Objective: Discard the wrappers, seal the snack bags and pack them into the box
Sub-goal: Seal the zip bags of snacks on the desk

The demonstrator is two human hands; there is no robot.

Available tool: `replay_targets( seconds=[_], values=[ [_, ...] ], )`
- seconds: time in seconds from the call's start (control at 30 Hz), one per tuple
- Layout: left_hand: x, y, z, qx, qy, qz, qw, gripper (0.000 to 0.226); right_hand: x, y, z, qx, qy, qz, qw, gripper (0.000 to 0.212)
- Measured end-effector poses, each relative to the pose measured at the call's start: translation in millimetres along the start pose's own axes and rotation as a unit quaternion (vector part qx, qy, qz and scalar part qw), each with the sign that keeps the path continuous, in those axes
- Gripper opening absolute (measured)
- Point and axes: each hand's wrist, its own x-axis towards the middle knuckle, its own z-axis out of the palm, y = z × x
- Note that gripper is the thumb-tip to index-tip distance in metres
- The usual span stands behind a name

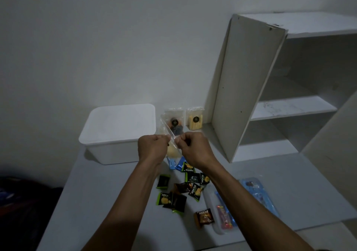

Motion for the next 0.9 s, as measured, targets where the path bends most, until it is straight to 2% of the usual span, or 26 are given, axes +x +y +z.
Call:
replay_targets(
  seconds=[0.13,0.2,0.3,0.37,0.43,0.57,0.6,0.67,0.8,0.9],
  values=[
    [3.1,-4.9,-6.9,0.002,0.039,0.045,0.998,0.021,1.1,1.5,-14.8,-0.031,0.009,-0.009,0.999,0.015],
    [11.0,-7.6,-15.6,0.021,0.041,0.085,0.995,0.025,2.3,0.0,-32.4,-0.058,-0.021,-0.030,0.998,0.016],
    [22.8,-8.6,-27.1,0.073,-0.042,0.145,0.986,0.033,5.0,-3.7,-61.1,-0.095,-0.082,-0.059,0.990,0.015],
    [23.8,-6.8,-28.5,0.047,-0.092,0.175,0.979,0.021,7.7,-6.2,-76.1,-0.112,-0.098,-0.078,0.986,0.015],
    [21.2,-5.2,-24.8,0.001,-0.107,0.163,0.981,0.010,8.9,-6.6,-85.6,-0.097,-0.100,-0.087,0.986,0.015],
    [20.2,-14.0,-15.6,-0.089,-0.085,0.087,0.989,0.003,3.1,8.6,-92.8,0.045,-0.074,-0.049,0.995,0.015],
    [20.3,-17.5,-14.2,-0.101,-0.079,0.070,0.989,0.003,1.3,17.3,-91.8,0.061,-0.063,-0.032,0.996,0.020],
    [20.5,-24.4,-10.6,-0.113,-0.073,0.043,0.990,0.003,-2.8,35.3,-84.2,0.075,-0.033,0.000,0.997,0.015],
    [25.5,-35.8,2.5,-0.106,-0.059,0.038,0.992,0.004,2.0,60.7,-61.1,0.142,0.062,0.049,0.987,0.012],
    [34.8,-43.8,17.4,-0.079,-0.028,0.063,0.994,0.004,17.3,76.0,-51.3,0.173,0.099,0.060,0.978,0.010]
  ],
)
